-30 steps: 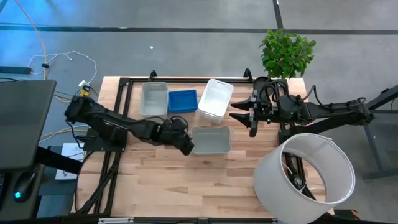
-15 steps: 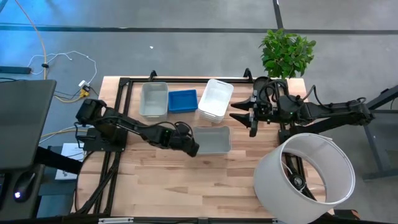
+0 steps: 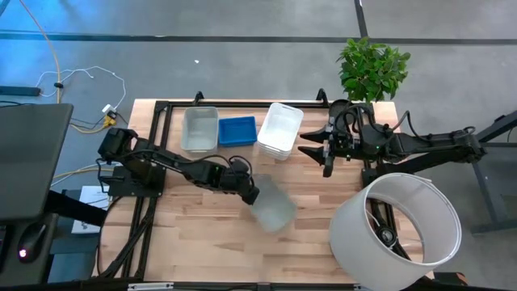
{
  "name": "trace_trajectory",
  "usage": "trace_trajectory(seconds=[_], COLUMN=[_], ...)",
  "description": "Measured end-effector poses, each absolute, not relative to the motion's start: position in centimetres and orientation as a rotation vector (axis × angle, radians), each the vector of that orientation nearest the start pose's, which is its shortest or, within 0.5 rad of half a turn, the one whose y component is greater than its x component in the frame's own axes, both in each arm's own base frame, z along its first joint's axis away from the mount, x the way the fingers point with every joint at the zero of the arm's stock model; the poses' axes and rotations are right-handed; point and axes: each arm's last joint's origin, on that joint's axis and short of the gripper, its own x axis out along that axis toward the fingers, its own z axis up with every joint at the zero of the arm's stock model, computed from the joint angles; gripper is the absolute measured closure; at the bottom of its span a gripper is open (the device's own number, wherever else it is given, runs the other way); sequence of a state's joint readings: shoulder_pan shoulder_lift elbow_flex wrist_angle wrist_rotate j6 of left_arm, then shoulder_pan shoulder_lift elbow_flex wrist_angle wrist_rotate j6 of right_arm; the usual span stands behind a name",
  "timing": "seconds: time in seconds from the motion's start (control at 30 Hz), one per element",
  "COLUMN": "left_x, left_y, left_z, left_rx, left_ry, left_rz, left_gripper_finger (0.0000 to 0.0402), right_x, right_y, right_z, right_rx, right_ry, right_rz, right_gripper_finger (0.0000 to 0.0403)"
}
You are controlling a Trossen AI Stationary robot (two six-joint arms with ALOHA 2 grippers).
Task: Stack baskets by color
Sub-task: Stack the bottom gray bin on the top gray bin
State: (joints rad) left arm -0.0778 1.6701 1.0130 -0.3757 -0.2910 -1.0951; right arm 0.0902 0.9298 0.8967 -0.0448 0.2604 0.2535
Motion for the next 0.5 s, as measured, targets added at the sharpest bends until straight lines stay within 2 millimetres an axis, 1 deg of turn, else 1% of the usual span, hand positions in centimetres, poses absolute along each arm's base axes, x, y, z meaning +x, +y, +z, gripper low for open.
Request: trace_trajectory(seconds=[0.07,0.2,0.33,0.4,0.5], left_x=[32.5,32.6,32.5,32.2,31.3], left_y=[-1.7,-1.8,-1.8,-1.7,-1.1], left_z=[18.2,18.2,18.4,19.1,20.9], left_rx=[-0.805,-0.790,-0.799,-0.790,-0.752], left_ry=[0.795,0.798,0.816,0.821,0.794], left_rz=[0.708,0.698,0.666,0.633,0.613], left_gripper_finger=[0.0386,0.0398,0.0399,0.0400,0.0401], right_x=[20.4,20.4,20.4,20.4,20.4], right_y=[1.1,1.1,1.1,1.1,1.1], right_z=[35.9,35.9,35.9,35.9,35.9], right_rx=[0.239,0.239,0.239,0.239,0.238], right_ry=[0.055,0.058,0.058,0.058,0.059], right_rz=[-0.179,-0.179,-0.179,-0.179,-0.179], right_gripper_finger=[0.0201,0.0201,0.0201,0.0201,0.0201])
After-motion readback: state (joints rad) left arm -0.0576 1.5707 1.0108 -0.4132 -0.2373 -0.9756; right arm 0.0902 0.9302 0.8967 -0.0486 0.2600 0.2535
